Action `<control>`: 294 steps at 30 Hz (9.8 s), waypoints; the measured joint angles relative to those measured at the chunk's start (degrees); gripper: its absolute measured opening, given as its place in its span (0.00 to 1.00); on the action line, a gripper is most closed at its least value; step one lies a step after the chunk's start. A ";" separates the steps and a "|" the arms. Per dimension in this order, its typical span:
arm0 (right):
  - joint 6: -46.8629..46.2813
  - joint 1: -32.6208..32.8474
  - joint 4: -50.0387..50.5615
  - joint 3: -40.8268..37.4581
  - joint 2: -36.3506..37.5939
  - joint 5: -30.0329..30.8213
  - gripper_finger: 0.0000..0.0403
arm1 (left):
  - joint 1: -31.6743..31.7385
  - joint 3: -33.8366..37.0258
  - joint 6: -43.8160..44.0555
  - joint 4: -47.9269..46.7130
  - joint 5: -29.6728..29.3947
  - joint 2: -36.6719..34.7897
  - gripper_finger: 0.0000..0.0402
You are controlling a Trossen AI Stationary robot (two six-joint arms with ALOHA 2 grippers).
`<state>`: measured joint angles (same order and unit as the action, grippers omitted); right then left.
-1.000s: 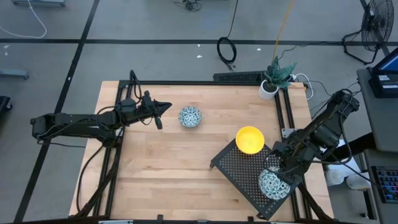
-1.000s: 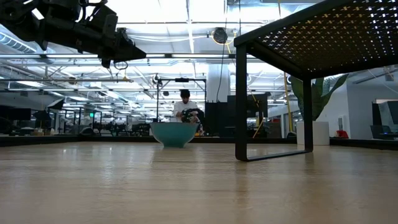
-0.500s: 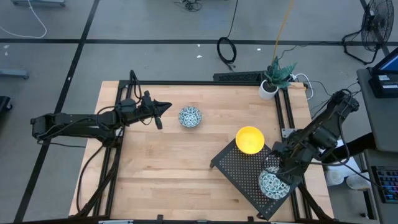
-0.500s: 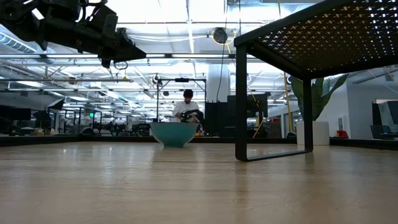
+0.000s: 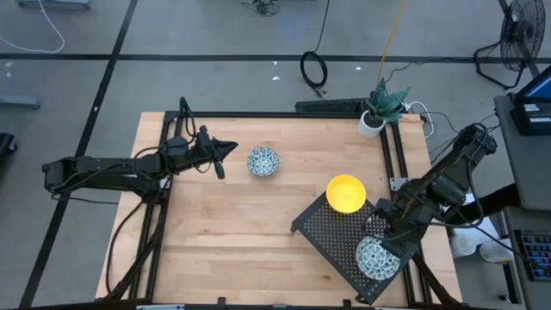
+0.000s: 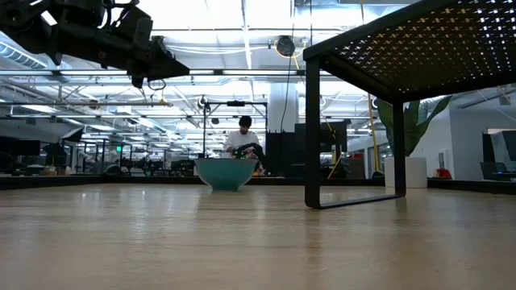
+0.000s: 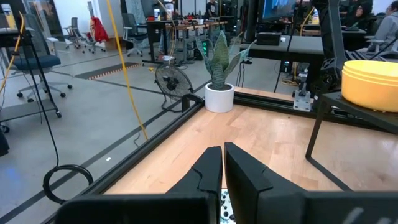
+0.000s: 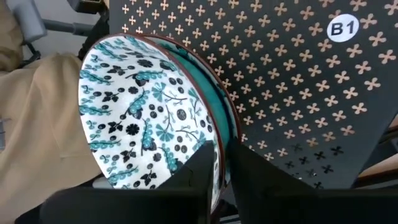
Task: Pick & Place Mini bowls
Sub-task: Stack the left blue patterned bowl on top of the blue patterned bowl on the shelf, then stack the blue patterned bowl on top of the blue patterned bowls on the shelf
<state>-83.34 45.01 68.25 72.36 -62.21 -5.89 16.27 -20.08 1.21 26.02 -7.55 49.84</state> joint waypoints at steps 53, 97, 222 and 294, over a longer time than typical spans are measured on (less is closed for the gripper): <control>25.27 -0.04 1.50 -1.76 14.11 43.41 0.22 | -0.02 0.00 0.09 0.06 -0.02 0.00 0.05; 132.06 -16.06 -110.84 -44.36 25.27 62.98 0.22 | 9.25 -39.63 32.44 -60.41 17.16 38.71 0.62; 106.73 -34.69 -124.76 -42.72 0.55 32.86 0.67 | -29.16 -56.50 -44.59 3.94 -47.77 46.66 0.02; 71.91 -14.77 -15.89 20.37 -7.61 40.63 0.00 | -22.76 -17.51 -7.74 -15.73 -12.81 8.30 0.21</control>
<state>-11.43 30.25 52.36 92.73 -69.81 34.74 -6.49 -37.58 -6.52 10.29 -20.36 58.14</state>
